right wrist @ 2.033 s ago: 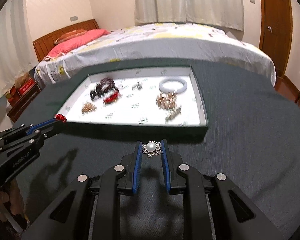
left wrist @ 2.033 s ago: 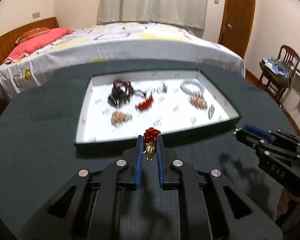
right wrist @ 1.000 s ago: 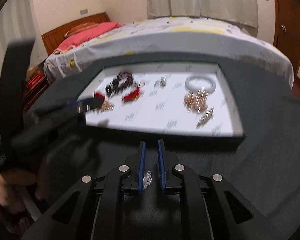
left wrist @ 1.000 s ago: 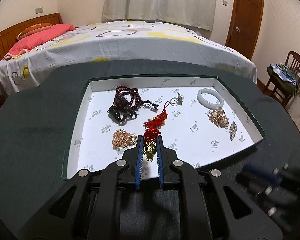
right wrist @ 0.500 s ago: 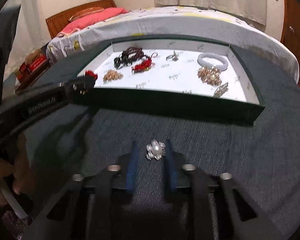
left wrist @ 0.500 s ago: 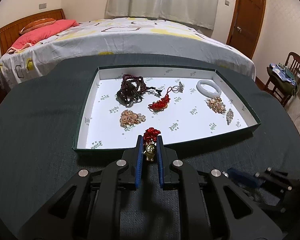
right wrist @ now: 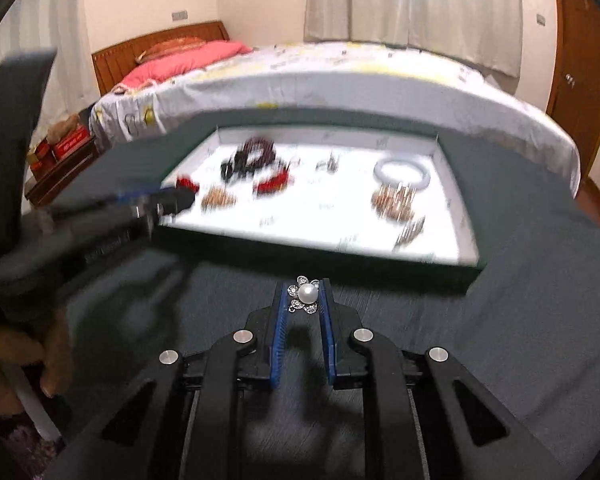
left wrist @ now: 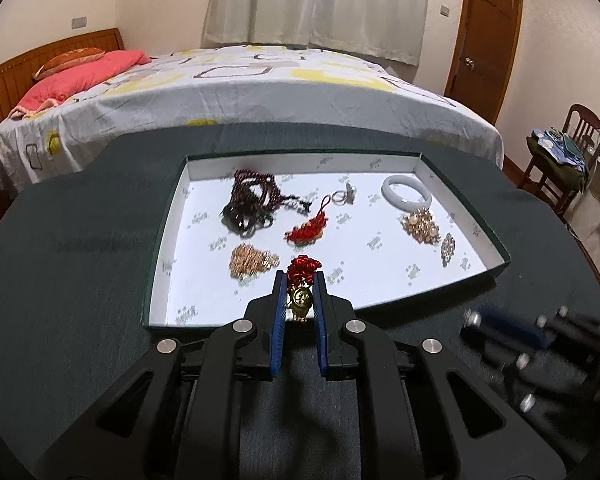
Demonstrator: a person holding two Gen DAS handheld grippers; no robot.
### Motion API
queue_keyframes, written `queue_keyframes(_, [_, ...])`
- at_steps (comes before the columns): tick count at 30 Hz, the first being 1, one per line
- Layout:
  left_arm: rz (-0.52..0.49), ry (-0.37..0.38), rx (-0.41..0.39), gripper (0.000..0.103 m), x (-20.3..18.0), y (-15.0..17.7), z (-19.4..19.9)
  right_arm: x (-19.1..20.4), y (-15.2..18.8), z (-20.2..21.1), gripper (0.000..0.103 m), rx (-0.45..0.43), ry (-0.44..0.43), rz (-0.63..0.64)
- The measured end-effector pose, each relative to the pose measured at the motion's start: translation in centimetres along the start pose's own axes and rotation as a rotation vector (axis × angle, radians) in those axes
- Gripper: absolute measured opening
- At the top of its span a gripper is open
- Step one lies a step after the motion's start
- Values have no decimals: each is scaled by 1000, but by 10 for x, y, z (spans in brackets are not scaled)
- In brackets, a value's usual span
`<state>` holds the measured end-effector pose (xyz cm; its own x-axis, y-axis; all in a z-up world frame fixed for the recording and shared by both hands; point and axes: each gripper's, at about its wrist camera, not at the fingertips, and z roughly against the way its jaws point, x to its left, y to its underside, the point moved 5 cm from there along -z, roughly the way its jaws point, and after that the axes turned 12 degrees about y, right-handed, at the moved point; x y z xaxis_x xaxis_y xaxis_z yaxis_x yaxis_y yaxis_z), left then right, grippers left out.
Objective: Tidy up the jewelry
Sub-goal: 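Carry pearl brooch and tassel charm into the green box, opening right then left gripper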
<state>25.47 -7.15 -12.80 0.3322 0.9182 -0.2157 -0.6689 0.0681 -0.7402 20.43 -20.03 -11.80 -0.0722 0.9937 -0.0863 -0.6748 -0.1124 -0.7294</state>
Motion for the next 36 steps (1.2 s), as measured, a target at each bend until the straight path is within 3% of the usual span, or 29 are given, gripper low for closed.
queue_keyframes(6, [-13,0,11,13,-1,-9,-20,-11,-30,-32,16,-9,16,-17])
queue_keyframes(13, [-11,-18,43,13,5,-8,-44,-11,-33,-72,16,41,33,-15])
queue_keyframes(32, [37,-38,104,13,23,1,-70,-14,-30,-94,17,84,40,-28])
queue_keyframes(34, [43,-40,105,14,24,1,-70,-16,-31,-94,20,84,39,-36])
queue_keyframes(36, [46,-41,106,15,25,0,-70,-16,-31,-93,33,80,32,-42])
